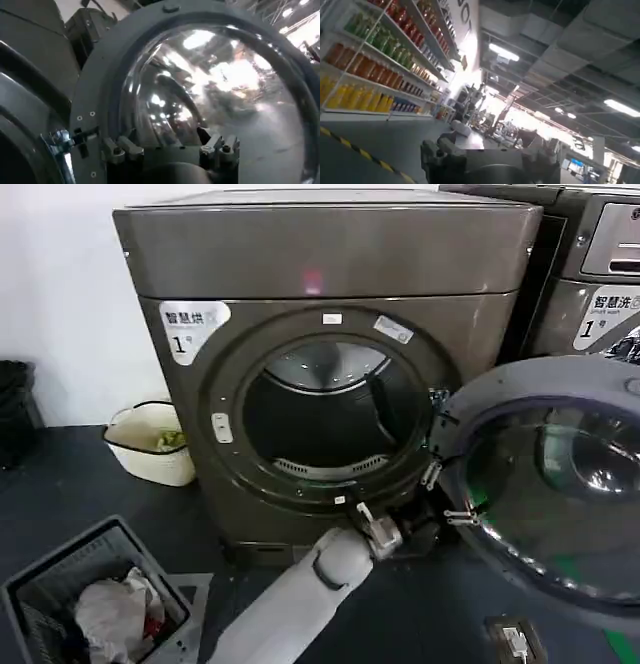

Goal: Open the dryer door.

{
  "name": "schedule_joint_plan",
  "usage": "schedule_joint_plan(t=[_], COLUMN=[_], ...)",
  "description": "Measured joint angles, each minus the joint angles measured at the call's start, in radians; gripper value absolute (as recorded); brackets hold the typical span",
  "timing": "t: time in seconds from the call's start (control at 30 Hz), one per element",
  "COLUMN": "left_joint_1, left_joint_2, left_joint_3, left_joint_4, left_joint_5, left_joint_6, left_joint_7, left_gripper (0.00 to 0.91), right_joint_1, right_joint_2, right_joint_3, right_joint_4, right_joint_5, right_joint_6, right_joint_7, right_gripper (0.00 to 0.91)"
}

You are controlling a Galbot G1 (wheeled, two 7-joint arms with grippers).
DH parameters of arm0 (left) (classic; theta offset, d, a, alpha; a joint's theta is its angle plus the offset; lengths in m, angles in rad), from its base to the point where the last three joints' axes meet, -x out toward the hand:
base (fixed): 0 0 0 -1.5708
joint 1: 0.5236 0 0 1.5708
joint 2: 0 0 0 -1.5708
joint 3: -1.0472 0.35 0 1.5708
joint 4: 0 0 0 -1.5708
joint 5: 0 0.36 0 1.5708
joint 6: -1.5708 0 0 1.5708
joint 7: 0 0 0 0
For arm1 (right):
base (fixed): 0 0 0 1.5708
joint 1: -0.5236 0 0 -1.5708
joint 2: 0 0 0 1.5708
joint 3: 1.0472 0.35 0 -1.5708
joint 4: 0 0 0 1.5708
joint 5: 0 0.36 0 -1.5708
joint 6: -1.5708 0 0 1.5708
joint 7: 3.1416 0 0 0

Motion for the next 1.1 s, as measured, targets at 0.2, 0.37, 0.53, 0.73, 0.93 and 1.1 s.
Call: schedule_joint_plan(t=[0.2, 0.37, 0.53, 0.73, 0.93, 1.1], left_joint_1=[-0.014, -0.020, -0.012, 0.028, 0.105, 0.207], left_joint_2=[-0.025, -0.040, -0.034, 0.016, 0.142, 0.300], left_joint_3=[-0.007, -0.011, -0.006, 0.010, -0.005, -0.075], left_joint_4=[0.030, 0.041, 0.031, -0.051, -0.253, -0.458], left_joint_5=[0.006, 0.010, 0.000, -0.038, -0.070, -0.108], left_joint_6=[0.000, 0.002, 0.031, 0.156, 0.289, 0.342], left_joint_7=[0.001, 0.001, 0.006, -0.039, -0.084, -0.100], left_gripper=[0.907, 0.907, 0.907, 0.907, 0.907, 0.907], right_joint_1=[0.003, 0.008, 0.015, 0.020, 0.025, 0.028], right_joint_2=[0.000, 0.000, 0.000, 0.000, 0.000, 0.000], right_joint_3=[0.008, 0.018, 0.031, 0.039, 0.032, 0.008], right_joint_4=[-0.014, -0.027, -0.031, -0.035, -0.024, -0.016], right_joint_5=[0.004, -0.015, -0.070, -0.072, -0.019, 0.051], right_joint_6=[0.004, 0.002, -0.031, -0.044, -0.029, -0.041], right_joint_7=[0.034, 0.057, 0.077, 0.089, 0.050, 0.042], right_gripper=[0.907, 0.907, 0.907, 0.907, 0.907, 0.907])
